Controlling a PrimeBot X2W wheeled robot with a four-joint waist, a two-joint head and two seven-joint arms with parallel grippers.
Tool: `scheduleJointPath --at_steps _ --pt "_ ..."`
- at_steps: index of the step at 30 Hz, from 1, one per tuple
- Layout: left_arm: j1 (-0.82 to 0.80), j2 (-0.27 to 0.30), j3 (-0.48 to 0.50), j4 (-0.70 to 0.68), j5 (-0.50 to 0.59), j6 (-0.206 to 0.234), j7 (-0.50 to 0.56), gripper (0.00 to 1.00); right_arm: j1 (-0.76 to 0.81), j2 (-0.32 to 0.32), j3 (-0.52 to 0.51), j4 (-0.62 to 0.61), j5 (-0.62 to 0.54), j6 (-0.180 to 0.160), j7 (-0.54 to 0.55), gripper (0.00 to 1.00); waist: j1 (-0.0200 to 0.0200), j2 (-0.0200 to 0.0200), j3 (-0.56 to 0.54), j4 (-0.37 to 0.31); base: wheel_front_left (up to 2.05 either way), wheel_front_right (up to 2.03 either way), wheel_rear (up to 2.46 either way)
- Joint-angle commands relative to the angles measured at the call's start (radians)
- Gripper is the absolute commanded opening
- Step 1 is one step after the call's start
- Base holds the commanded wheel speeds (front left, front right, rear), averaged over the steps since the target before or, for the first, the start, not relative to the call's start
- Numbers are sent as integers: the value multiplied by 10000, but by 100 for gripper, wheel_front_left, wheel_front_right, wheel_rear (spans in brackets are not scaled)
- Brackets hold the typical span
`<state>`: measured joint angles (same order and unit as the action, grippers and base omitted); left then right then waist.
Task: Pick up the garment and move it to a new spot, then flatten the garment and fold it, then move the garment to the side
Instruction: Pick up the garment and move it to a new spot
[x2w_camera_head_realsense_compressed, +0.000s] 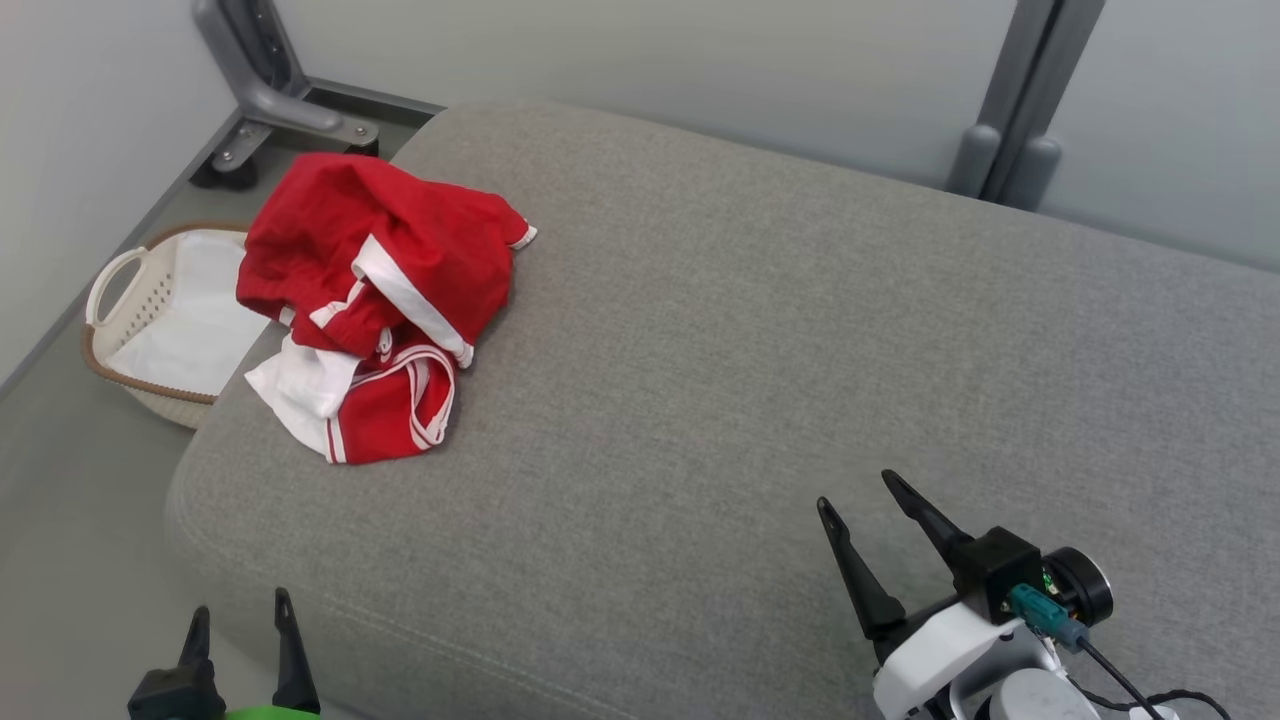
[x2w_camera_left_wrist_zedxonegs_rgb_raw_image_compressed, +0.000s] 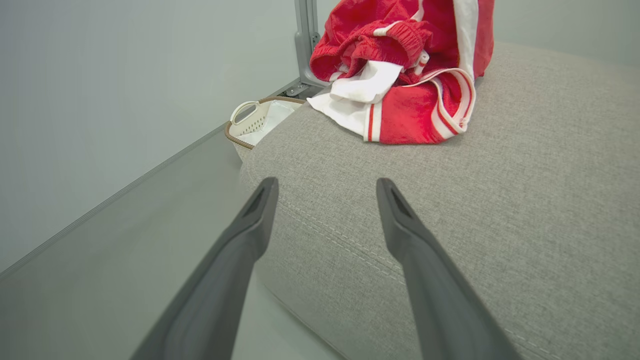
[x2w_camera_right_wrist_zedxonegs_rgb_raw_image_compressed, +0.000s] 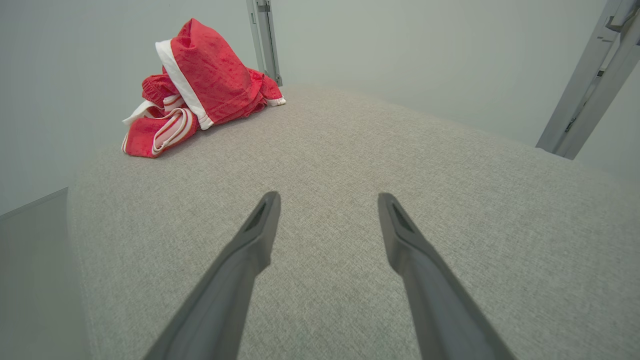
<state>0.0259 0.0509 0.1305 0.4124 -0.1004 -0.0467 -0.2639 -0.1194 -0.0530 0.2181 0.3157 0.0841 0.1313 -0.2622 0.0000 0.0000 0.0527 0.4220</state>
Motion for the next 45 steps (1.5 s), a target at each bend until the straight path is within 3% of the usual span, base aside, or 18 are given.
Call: scheduleJointPath --at_steps 1,10,17,28,32,37,38,39,45 --pt "-7 5 79 -22 -86 -9 -10 100 -118 -103 57 1 41 -10 -36 100 0 0 295 158 0 0 0" --pt "-1622 24 289 273 -814 -650 -10 100 -641 -606 228 -329 91 -10 -31 100 0 0 1606 -515 0 0 0" --pt "-4200 743 254 959 -1157 -838 -10 100 -1298 -954 232 -699 -30 -10 -31 100 0 0 2987 -1013 0 0 0" --pt "-7589 2653 -1895 3248 -2966 -851 96 100 -1948 -1093 549 -760 -25 -10 -31 100 0 0 4130 -1666 0 0 0" --pt "-8222 3037 -2498 4416 -3585 -849 482 100 -2051 -1078 626 -679 -6 -10 -22 100 0 0 4279 -1873 0 0 0" --pt "-8532 3127 -2707 5792 -3978 -840 686 100 -2100 -1033 596 -609 9 -11 -20 100 0 0 4276 -2074 0 0 0" --pt "-8586 3148 -2763 5957 -3986 -839 570 31 -2089 -1002 562 -611 13 -11 -20 100 0 0 4241 -2106 0 0 0" --pt "-8614 3187 -2787 6076 -3970 -839 446 0 -2071 -978 550 -611 9 -11 -20 100 0 0 4191 -2126 0 0 0" --pt "-8882 3512 -2710 5675 -3473 -788 -33 0 -1875 -799 425 -634 -12 -11 -22 100 0 0 3650 -2164 0 0 0"
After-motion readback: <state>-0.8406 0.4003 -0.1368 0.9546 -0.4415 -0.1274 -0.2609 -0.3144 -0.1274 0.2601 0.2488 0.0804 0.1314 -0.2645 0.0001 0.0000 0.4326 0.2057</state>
